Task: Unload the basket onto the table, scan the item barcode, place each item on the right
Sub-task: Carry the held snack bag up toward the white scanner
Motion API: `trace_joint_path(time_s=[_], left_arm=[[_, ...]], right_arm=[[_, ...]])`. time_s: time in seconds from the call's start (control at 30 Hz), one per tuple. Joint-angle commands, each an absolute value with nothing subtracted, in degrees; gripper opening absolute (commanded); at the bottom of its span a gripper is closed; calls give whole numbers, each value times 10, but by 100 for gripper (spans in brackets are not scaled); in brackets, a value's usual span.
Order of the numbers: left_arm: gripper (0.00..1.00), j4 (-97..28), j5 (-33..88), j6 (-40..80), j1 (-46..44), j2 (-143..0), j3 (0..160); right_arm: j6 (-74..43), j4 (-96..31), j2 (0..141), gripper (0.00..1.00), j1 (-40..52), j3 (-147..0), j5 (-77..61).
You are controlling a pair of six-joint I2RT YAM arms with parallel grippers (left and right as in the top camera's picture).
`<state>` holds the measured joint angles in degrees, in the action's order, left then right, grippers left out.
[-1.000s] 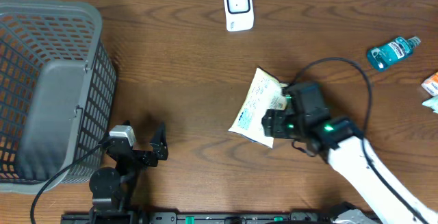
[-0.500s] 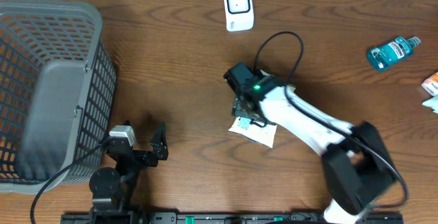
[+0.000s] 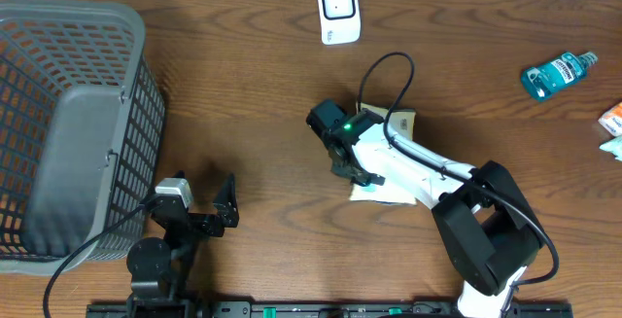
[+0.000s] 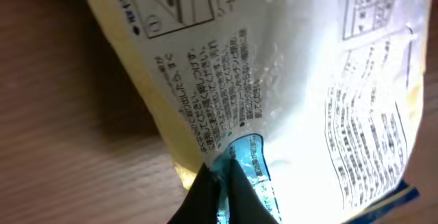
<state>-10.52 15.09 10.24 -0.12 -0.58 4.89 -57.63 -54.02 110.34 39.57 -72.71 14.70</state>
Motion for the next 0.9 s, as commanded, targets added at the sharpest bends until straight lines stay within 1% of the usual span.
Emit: trace_joint_path(time_s=[0.0,0.2,0.33,0.37,0.4,0.43,0.47,0.5,0.53,0.57,0.87], left_arm=[[98,-115,158,97,-3,-2,37],[98,-115,158,97,-3,-2,37],[98,-115,158,97,-3,-2,37],[98,-115,158,97,-2,-2,37],[98,-115,158,97,-3,-2,37],[98,-115,158,97,-2,-2,37],[98,-115,158,97,-3,-2,37],[98,-115,158,97,-2,-2,37],[98,-115,158,97,-2,-2,37],[98,-115,158,97,-3,-2,37],[98,-115,158,97,-2,-2,37]], right_arm=[[-516,-547,1119,1,402,-733,160],[-376,-555,1094,1,407,-735,133],[-351,-559,1056,1,408,-735,136],[-351,-555,1047,21,408,-735,136],[-351,-549,1038,61,408,-735,136],[-351,-541,1031,84,408,-735,134],[-352,-533,1026,88,408,-735,133],[-355,-527,1023,89,408,-735,134],[-359,-523,1023,96,408,-735,137],[-363,-522,1024,99,408,-735,146],[-396,-521,1121,99,406,-733,210]])
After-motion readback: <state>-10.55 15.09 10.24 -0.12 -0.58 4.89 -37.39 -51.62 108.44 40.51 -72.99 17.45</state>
